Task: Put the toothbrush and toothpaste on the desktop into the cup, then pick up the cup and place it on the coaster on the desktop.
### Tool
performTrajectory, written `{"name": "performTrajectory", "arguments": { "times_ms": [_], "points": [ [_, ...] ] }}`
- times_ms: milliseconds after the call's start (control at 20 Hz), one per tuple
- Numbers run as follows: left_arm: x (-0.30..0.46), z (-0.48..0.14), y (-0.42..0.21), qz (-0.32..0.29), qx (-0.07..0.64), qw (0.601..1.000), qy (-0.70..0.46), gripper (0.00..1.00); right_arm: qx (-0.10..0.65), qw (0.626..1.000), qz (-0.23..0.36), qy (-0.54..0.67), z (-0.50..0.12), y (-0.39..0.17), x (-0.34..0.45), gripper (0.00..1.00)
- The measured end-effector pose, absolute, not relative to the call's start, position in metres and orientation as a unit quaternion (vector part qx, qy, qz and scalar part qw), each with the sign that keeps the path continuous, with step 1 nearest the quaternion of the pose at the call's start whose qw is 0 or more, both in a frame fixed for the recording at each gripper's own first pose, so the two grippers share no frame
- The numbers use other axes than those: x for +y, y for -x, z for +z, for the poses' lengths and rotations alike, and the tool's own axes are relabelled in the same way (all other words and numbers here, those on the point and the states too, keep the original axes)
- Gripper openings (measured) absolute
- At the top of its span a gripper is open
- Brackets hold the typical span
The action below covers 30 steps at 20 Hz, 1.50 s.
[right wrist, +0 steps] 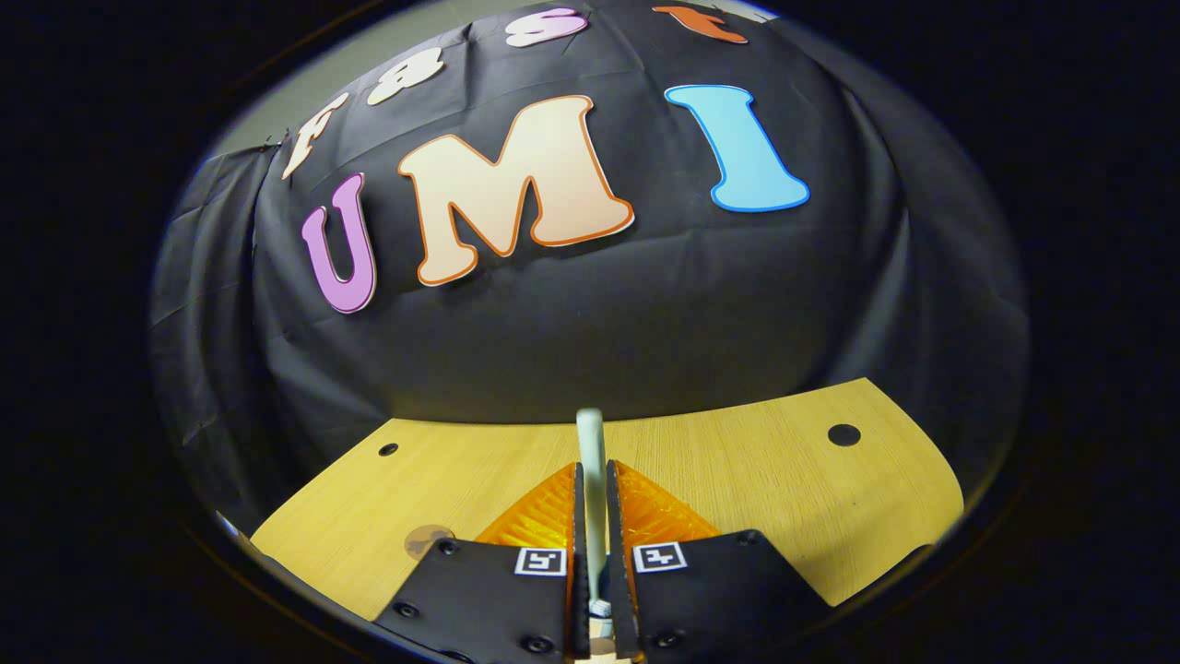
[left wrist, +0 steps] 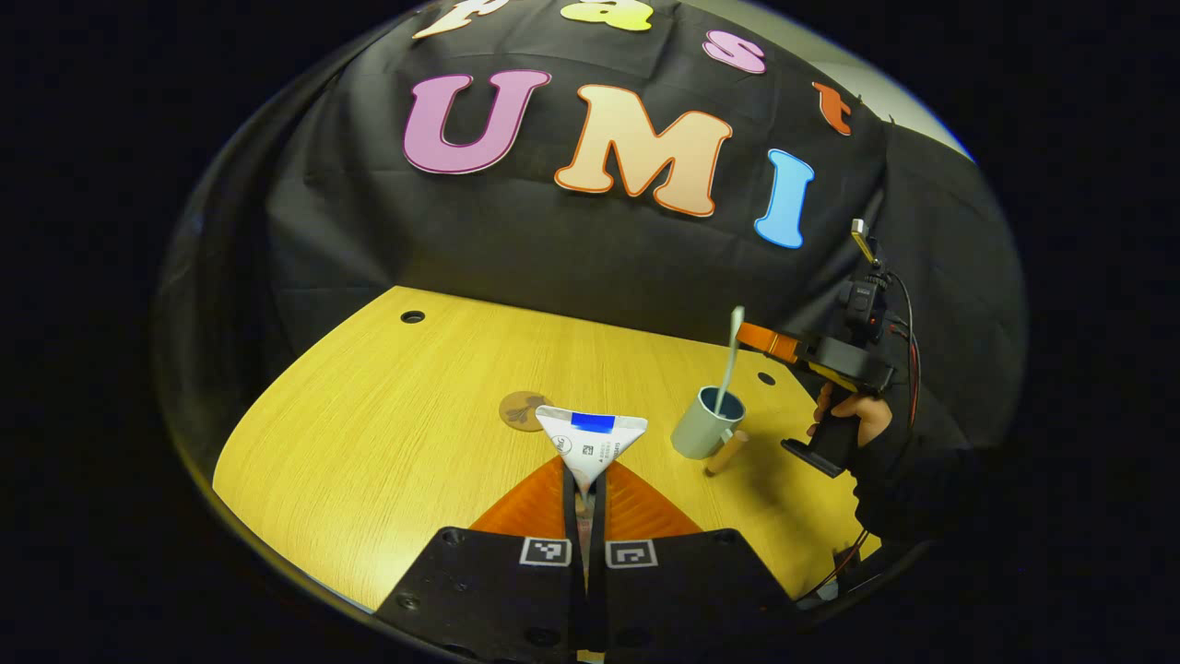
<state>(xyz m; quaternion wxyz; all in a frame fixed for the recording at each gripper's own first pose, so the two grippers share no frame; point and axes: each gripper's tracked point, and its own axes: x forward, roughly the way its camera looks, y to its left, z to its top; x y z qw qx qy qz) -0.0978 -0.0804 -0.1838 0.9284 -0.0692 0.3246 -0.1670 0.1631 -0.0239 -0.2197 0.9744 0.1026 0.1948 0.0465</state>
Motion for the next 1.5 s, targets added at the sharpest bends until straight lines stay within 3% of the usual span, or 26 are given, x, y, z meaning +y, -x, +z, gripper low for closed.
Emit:
{"name": "performTrajectory", "arguments": {
  "times_ms": [150, 200, 350, 400, 1050, 1150, 1500],
  "points": [
    [-0.094, -0.183, 0.094, -0.185, 0.323, 0.926, 0.065, 0.0, 0.209, 0.972, 0.047, -0.1, -0.228, -0.145, -0.028, 0.3],
    [-0.098, -0.181, 0.093, -0.191, 0.321, 0.925, 0.064, 0.0, 0.21, 0.971, 0.05, -0.101, -0.227, -0.136, -0.029, 0.31],
    [-0.116, -0.177, 0.082, -0.212, 0.313, 0.923, 0.066, 0.0, 0.213, 0.971, 0.05, -0.095, -0.23, -0.114, -0.037, 0.87],
    [-0.124, -0.173, 0.078, -0.22, 0.309, 0.923, 0.068, 0.0, 0.217, 0.971, 0.049, -0.092, -0.232, -0.106, -0.04, 0.98],
    [-0.246, -0.142, 0.003, -0.327, 0.246, 0.909, 0.078, 0.0, 0.252, 0.964, 0.004, -0.082, -0.243, -0.013, -0.1, 0.95],
    [-0.267, -0.142, -0.007, -0.341, 0.238, 0.906, 0.083, 0.0, 0.258, 0.962, -0.004, -0.085, -0.244, -0.004, -0.11, 0.98],
    [-0.318, -0.172, -0.029, -0.348, 0.253, 0.898, 0.091, 0.0, 0.267, 0.96, -0.026, -0.083, -0.241, 0.022, -0.141, 0.95]
  ]
}}
